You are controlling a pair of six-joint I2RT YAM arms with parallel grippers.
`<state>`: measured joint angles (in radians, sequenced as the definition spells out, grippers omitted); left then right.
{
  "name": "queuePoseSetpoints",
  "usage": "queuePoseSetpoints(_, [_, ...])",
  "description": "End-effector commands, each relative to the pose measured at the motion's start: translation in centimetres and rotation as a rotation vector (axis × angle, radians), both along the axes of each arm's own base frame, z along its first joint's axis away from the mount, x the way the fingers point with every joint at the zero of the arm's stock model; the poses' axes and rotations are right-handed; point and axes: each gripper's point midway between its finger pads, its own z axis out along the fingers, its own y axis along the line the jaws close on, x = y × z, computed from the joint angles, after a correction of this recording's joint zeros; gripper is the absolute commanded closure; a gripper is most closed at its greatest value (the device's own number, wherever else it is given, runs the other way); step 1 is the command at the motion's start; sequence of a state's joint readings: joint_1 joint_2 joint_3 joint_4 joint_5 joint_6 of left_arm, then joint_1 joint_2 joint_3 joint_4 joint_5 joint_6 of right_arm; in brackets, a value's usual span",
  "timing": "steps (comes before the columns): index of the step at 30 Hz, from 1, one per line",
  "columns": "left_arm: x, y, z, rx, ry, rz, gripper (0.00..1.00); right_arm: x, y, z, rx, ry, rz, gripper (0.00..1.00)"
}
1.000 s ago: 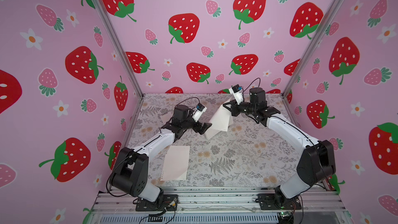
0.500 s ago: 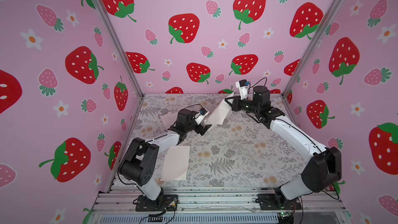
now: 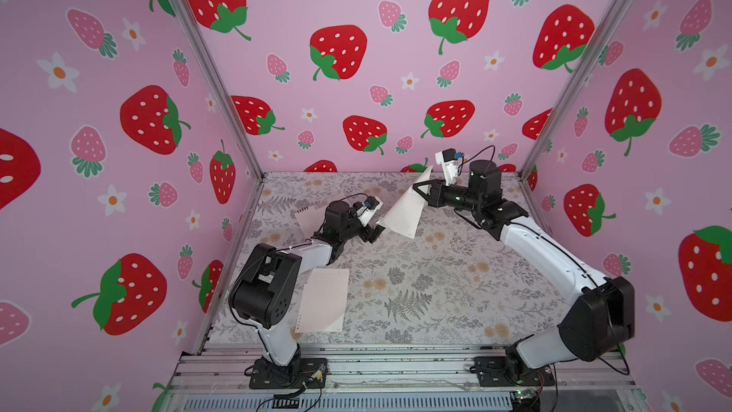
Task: Tear off pages from different notebooks
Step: Tear off the paper from the notebook.
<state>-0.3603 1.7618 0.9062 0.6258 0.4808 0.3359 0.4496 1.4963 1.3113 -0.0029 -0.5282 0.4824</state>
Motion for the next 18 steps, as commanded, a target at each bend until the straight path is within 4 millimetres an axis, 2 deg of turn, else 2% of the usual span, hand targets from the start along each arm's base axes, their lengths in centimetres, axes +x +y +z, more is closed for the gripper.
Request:
queuePoseSetpoints(1, [-0.2,-1.6,2.7,-0.077,-0.041,-0.1,0.15,-1.3,0.0,3.6,0.049,-0.106,0.038,1.0])
queuePoseSetpoints(4, [-0.8,-2.1,2.4,-0.063,-0.029,-0.158,0.21,-1.1,0.0,3.3,0.068,-0.093,0.046,1.0])
queuePoseSetpoints(5, [-1.0,-2.2,2.2,-0.052,-0.021,-0.168,0.31,-1.0,0.0,3.3,0.076,-0.089,0.045,1.0])
queuePoseSetpoints(9, [-1.2,-1.8,2.0,-0.024,-0.007,-0.161,1.0,-0.1,-1.3,2.5,0.086,-0.051,0.004,1.0])
queuePoseSetpoints(13, [-1.1,-0.4,1.8,-0.022,0.014,-0.133,1.0,1.0,-4.0,0.7,0.068,-0.002,-0.089,1.0])
queuePoseSetpoints(18, [-0.1,2.1,1.6,-0.041,0.045,-0.037,1.0,1.9,-7.9,-2.9,-0.009,0.083,-0.212,1.0])
